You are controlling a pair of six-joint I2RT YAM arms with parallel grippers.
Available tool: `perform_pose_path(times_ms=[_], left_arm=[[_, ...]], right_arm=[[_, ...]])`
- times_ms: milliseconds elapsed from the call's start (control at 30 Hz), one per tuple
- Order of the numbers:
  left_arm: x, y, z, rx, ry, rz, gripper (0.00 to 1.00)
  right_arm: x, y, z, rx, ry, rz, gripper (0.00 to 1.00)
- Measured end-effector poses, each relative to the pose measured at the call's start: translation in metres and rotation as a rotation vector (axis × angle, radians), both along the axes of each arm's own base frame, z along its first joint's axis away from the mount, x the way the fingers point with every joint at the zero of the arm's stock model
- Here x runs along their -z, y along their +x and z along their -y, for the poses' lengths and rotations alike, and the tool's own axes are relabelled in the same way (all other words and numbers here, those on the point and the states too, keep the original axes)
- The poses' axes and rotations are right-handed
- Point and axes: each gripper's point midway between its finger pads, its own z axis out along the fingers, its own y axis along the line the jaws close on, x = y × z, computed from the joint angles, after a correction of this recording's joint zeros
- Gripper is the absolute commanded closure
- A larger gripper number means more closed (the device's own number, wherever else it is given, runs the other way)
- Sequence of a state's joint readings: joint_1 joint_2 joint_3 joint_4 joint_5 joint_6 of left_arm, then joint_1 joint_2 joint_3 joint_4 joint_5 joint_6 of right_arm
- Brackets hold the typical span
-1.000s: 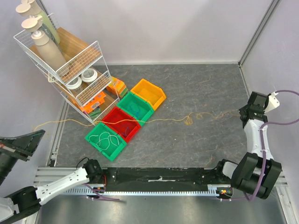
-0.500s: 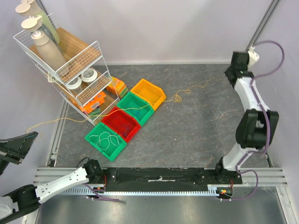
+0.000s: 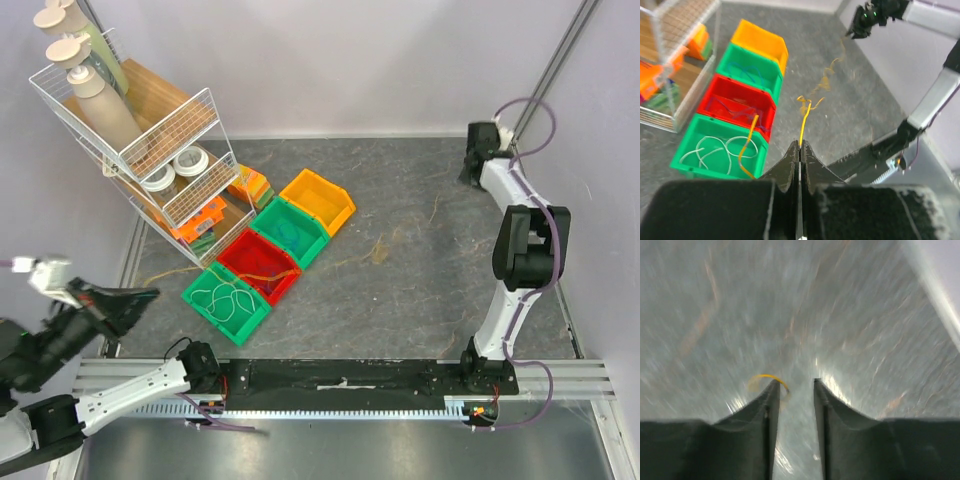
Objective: Untangle the cables
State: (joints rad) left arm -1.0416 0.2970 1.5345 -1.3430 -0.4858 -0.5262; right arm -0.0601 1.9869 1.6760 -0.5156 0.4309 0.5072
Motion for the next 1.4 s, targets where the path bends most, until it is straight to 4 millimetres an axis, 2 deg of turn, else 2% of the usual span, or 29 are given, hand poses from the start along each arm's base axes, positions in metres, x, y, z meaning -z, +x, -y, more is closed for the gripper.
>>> perform_pose_path(times_ms=[67, 133, 200, 267, 367, 467, 533, 633, 767, 833, 867, 900, 1000, 1067, 1133, 1167, 1233, 1300, 1400], left_arm=[[0.012, 0.004, 0.028, 0.064, 0.054, -0.042, 0.98], [0.021, 0.007, 0.054, 0.122, 0.086, -0.074, 0.98], [0.029, 0.008, 0.077, 0.182, 0.098, -0.102, 0.98], [0.034, 0.006, 0.095, 0.239, 0.088, -0.126, 0.98], [0.04, 0.003, 0.115, 0.301, 0.057, -0.156, 0.98], [0.044, 0.001, 0.127, 0.333, 0.033, -0.178, 0.98], [0.046, -0.001, 0.133, 0.352, 0.022, -0.193, 0.98], [0.048, -0.003, 0.139, 0.373, 0.009, -0.208, 0.98], [0.053, -0.004, 0.144, 0.382, 0.001, -0.229, 0.98], [0.058, -0.003, 0.146, 0.379, 0.005, -0.243, 0.98], [0.06, -0.003, 0.146, 0.378, 0.005, -0.249, 0.98], [0.062, -0.002, 0.148, 0.377, 0.005, -0.255, 0.98], [0.067, -0.001, 0.15, 0.374, 0.003, -0.269, 0.98], [0.068, -0.002, 0.151, 0.376, 0.0, -0.274, 0.98], [0.067, -0.002, 0.152, 0.378, -0.005, -0.275, 0.98], [0.067, -0.002, 0.152, 0.378, -0.008, -0.276, 0.98], [0.069, -0.002, 0.152, 0.377, -0.013, -0.281, 0.98], [0.072, -0.002, 0.152, 0.376, -0.014, -0.288, 0.98], [0.079, -0.002, 0.153, 0.373, -0.011, -0.299, 0.98]], right_arm=[[0.035, -0.026, -0.021, -0.055, 0.049, -0.079, 0.29], [0.066, -0.06, -0.044, -0.117, 0.095, -0.156, 0.21], [0.076, -0.09, -0.062, -0.158, 0.112, -0.186, 0.12], [0.068, -0.114, -0.083, -0.206, 0.135, -0.16, 0.07], [0.032, -0.132, -0.119, -0.294, 0.173, -0.016, 0.03], [0.002, -0.145, -0.148, -0.362, 0.211, 0.125, 0.02], [-0.002, -0.16, -0.168, -0.408, 0.246, 0.179, 0.02], [0.013, -0.182, -0.208, -0.52, 0.328, 0.202, 0.04], [0.049, -0.228, -0.292, -0.75, 0.46, 0.141, 0.07], [0.06, -0.256, -0.335, -0.864, 0.509, 0.113, 0.07], [0.058, -0.26, -0.347, -0.887, 0.534, 0.128, 0.08], [0.067, -0.281, -0.373, -0.964, 0.547, 0.1, 0.09], [0.083, -0.306, -0.411, -1.058, 0.534, 0.079, 0.11], [0.098, -0.318, -0.431, -1.102, 0.482, 0.053, 0.17], [0.099, -0.322, -0.448, -1.127, 0.45, 0.072, 0.28], [0.099, -0.323, -0.455, -1.131, 0.442, 0.082, 0.38], [0.1, -0.323, -0.461, -1.121, 0.438, 0.099, 0.73], [0.104, -0.32, -0.459, -1.089, 0.426, 0.104, 1.0], [0.102, -0.312, -0.445, -1.009, 0.394, 0.118, 1.0]])
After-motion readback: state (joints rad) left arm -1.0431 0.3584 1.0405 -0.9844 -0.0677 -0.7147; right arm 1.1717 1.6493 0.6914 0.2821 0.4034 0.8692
